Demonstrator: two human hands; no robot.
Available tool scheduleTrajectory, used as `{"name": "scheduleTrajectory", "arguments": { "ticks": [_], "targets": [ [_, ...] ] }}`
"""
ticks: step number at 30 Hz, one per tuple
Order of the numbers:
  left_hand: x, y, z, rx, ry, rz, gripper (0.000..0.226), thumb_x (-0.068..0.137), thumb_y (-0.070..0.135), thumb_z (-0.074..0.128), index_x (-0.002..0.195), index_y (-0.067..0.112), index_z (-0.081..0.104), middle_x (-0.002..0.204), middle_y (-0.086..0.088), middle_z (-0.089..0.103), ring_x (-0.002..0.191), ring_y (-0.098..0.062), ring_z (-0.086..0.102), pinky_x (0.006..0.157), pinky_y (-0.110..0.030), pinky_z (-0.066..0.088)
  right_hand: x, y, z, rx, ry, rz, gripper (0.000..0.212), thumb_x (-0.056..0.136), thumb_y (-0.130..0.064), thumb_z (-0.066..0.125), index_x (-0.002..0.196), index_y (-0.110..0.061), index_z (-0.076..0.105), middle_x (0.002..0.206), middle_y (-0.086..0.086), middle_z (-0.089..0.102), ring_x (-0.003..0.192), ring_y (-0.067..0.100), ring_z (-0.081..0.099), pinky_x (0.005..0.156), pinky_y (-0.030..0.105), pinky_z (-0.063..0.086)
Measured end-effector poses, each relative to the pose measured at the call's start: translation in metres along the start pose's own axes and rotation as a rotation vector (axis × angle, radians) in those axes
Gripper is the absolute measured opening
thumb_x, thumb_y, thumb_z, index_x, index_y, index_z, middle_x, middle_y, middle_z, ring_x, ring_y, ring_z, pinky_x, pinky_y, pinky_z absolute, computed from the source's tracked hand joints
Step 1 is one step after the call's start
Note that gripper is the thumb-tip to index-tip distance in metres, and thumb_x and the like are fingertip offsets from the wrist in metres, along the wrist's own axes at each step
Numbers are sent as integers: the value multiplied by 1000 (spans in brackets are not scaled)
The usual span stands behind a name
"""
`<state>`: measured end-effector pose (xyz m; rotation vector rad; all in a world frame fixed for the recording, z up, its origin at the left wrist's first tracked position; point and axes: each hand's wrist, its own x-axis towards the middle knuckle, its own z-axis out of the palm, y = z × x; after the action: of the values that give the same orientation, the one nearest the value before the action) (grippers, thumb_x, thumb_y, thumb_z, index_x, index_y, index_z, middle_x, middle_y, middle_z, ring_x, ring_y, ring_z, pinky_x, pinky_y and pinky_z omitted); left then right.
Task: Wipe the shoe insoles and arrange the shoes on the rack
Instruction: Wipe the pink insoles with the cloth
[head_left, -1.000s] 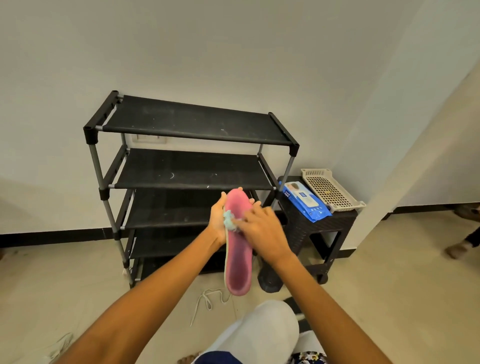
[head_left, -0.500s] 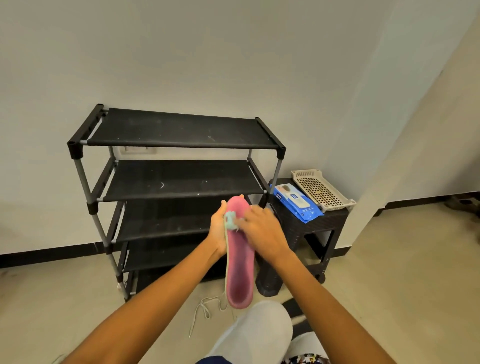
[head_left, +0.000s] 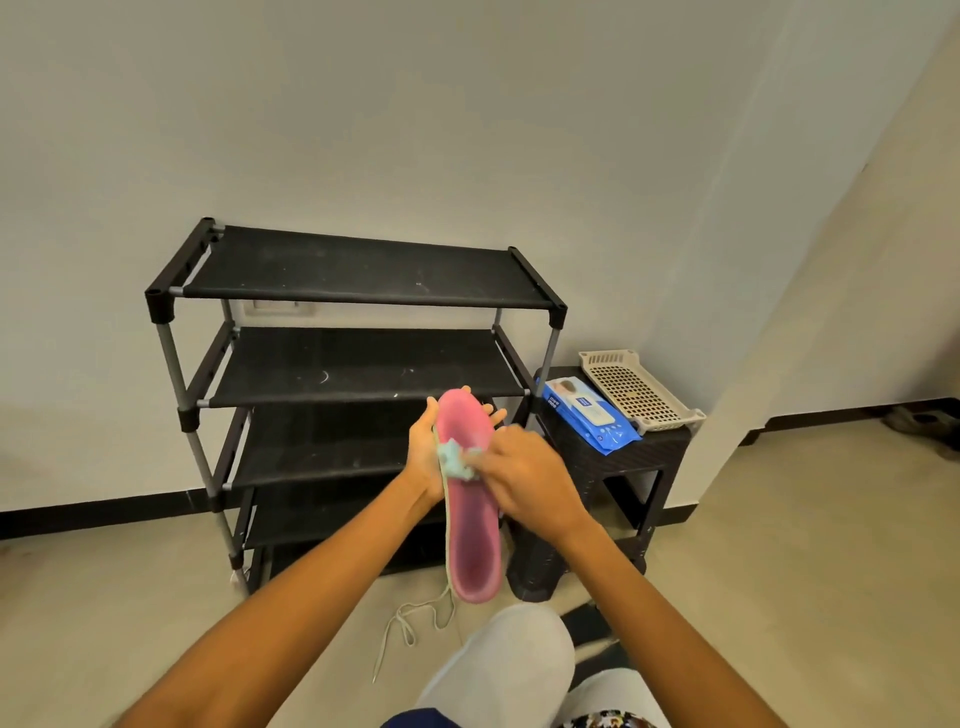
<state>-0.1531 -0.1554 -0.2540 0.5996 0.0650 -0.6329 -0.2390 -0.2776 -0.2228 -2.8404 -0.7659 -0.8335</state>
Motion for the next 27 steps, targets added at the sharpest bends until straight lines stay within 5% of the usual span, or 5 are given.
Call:
{"name": "scheduleTrajectory", "arguments": {
  "ticks": [4, 8, 15, 19, 27],
  "targets": [
    [-6, 0, 6, 190, 39, 89, 46, 97, 48, 34, 115, 13, 59, 107, -8, 63, 94, -22, 61, 83, -40, 50, 12, 16, -3, 316, 130, 686, 27, 93, -19, 55, 119, -18, 63, 102, 2, 57, 91, 13, 54, 75, 26, 47],
    [-10, 6, 5, 74, 30, 53, 59, 96, 56, 29, 117, 10, 59, 105, -15, 70, 102, -29, 62, 90, -42, 48, 11, 2, 6, 605, -64, 679, 33, 89, -15, 61, 122, -18, 61, 107, -4, 55, 96, 7, 54, 79, 13, 45],
    [-16, 7, -12, 23, -53, 59, 69, 92, 61, 35, 91, 5, 76, 96, -17, 70, 87, -28, 69, 88, -41, 49, 30, -17, 29, 699, 131, 833, 15, 93, -17, 55, 104, -12, 65, 92, 0, 62, 87, 15, 62, 64, 10, 48],
    [-17, 19, -23, 12, 3, 102, 64, 91, 61, 35, 100, 9, 71, 93, -12, 68, 87, -23, 65, 86, -38, 48, 40, -14, 42, 423, -65, 639, 28, 93, -27, 54, 119, -20, 61, 98, -5, 61, 87, 7, 56, 69, 20, 51],
    [-6, 37, -35, -37, 51, 124, 58, 95, 58, 28, 135, 20, 47, 126, -14, 58, 118, -34, 52, 92, -47, 45, 44, -34, 33, 330, -231, 194, 26, 94, -23, 41, 99, -16, 66, 94, 0, 63, 84, 13, 52, 72, 33, 48]
  ]
}}
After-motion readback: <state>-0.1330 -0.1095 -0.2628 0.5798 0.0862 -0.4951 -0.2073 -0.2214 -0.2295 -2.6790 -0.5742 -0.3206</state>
